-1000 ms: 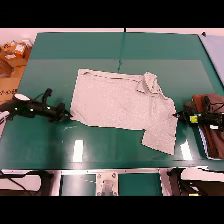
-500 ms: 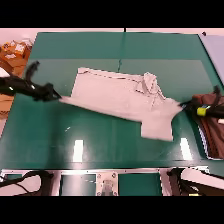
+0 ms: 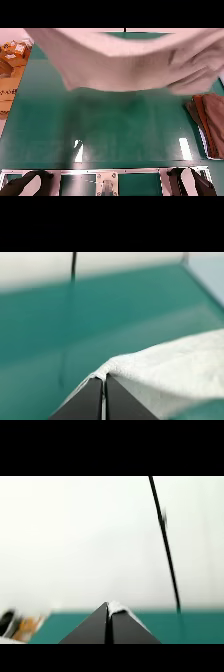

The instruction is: Fold the shirts.

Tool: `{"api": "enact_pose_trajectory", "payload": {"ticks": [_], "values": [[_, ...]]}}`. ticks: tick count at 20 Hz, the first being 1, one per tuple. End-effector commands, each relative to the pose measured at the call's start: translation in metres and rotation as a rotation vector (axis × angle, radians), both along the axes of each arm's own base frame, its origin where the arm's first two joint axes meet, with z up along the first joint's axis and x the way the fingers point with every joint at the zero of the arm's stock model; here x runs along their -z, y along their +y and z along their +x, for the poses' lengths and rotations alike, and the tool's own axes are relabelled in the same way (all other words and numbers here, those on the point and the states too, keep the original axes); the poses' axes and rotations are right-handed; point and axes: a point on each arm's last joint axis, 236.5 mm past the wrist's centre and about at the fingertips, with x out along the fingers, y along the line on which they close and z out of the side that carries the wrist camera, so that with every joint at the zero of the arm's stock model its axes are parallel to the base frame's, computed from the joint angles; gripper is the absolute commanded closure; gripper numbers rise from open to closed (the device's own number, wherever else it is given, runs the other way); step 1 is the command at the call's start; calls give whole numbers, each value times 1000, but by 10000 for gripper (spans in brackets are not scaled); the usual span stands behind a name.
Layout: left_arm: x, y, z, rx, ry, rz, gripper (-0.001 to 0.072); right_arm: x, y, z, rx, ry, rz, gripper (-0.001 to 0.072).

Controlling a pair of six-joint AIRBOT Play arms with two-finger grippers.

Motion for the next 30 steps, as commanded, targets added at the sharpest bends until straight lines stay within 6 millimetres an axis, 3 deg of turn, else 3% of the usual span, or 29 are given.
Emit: {"api": "enact_pose_trajectory", "payload": {"ticks": [1,3,5,7,9,11,13,17,19,21,24,28,30], "values": [[-103,-14,-103,-40,-352,7,685,-102,44,-98,123,-340,-35,704],[-107,-13,-116,-62,-366,9,685,-104,39,-103,182,-329,-38,704],[-93,-10,-110,-72,-312,28,684,-87,20,-88,244,-250,-49,704],[-67,-2,-82,-83,-205,24,684,-52,-3,-61,280,-125,-54,704],[-29,6,-43,-83,-74,12,684,-3,-30,-23,261,21,25,704],[24,11,-2,-61,88,-22,684,65,-58,17,234,170,109,704],[93,11,43,-19,275,-76,684,145,-70,60,150,314,185,704],[254,-4,115,38,600,-128,684,309,-78,134,98,610,288,704],[322,-11,147,12,697,-147,684,373,-74,166,78,733,304,704],[372,-6,179,-46,754,-190,684,421,-72,197,46,814,333,704],[413,9,216,-145,757,-258,684,462,-84,242,24,878,390,704],[422,27,240,-222,676,-247,685,463,-99,291,-5,847,380,704],[431,30,242,-227,679,-228,685,464,-105,301,-1,838,372,704]]}}
